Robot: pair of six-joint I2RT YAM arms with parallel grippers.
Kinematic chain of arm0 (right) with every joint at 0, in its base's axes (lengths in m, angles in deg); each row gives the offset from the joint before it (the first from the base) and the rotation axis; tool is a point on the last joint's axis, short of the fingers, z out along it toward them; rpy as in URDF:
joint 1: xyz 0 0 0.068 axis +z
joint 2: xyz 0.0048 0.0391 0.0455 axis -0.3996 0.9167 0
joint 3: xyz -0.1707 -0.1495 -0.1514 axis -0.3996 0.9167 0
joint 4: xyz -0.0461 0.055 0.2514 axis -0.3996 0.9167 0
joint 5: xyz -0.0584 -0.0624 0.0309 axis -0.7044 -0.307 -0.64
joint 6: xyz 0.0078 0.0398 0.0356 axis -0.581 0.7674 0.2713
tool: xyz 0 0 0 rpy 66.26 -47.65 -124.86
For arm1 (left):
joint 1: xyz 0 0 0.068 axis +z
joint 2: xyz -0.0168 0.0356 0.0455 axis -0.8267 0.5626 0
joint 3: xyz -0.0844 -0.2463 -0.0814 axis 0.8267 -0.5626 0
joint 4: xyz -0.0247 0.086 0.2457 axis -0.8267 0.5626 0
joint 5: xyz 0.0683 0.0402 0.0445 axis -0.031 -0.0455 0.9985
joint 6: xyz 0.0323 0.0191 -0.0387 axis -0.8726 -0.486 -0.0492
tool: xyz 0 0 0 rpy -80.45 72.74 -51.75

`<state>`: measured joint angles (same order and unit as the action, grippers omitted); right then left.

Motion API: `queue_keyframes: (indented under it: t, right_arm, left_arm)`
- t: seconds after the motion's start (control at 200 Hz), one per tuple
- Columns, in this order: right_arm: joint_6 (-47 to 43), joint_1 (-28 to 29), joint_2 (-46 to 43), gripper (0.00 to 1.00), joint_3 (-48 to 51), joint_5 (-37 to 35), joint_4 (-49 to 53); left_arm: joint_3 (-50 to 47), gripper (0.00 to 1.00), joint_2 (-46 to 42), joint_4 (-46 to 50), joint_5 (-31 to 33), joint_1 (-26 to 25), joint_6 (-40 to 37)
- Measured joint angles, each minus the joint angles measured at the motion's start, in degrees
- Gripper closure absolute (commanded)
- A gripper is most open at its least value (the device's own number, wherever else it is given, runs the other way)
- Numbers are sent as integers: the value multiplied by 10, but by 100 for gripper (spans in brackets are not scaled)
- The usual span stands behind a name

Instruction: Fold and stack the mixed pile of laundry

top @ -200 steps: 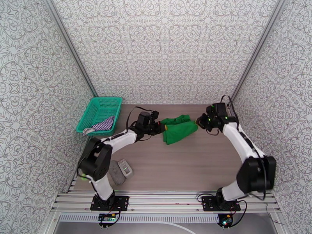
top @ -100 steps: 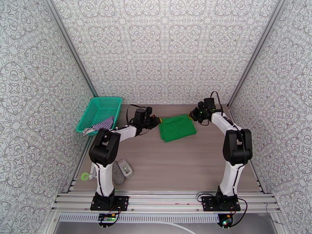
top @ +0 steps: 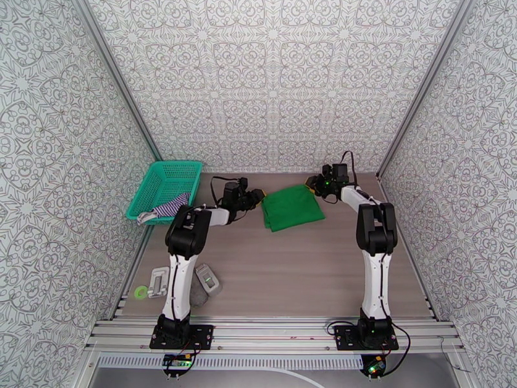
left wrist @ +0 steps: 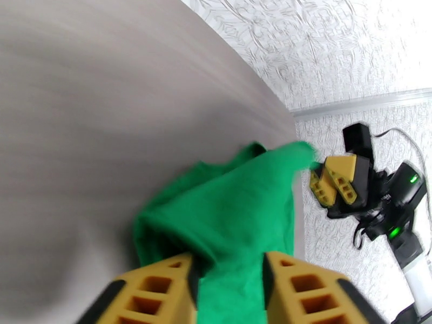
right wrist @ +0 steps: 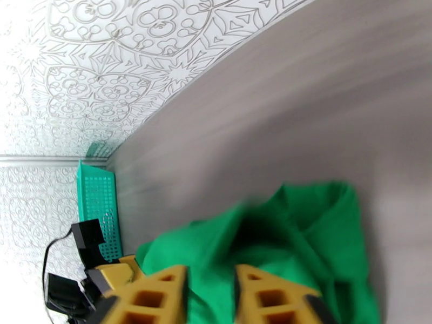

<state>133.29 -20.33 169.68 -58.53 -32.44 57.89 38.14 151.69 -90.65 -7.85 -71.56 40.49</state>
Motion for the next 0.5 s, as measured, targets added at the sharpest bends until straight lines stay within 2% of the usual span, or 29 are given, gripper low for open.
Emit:
queue_keyframes:
  t: [0.17,0.255,0.335,0.5]
  right_arm:
    - [-16,-15,15,44,-20,7,-10]
    - [-43,-22,11,37,-26,4,-4]
    - [-82,-26,-9,31,-18,-17,32]
    - [-184,-28,-86,30,29,-89,145]
  left_arm:
    - [14,51,-2,-19,5,9,0]
    - [13,49,-11,-10,11,15,-7]
    - [3,49,-39,25,18,22,-23]
    - [-34,48,-140,142,47,19,-92]
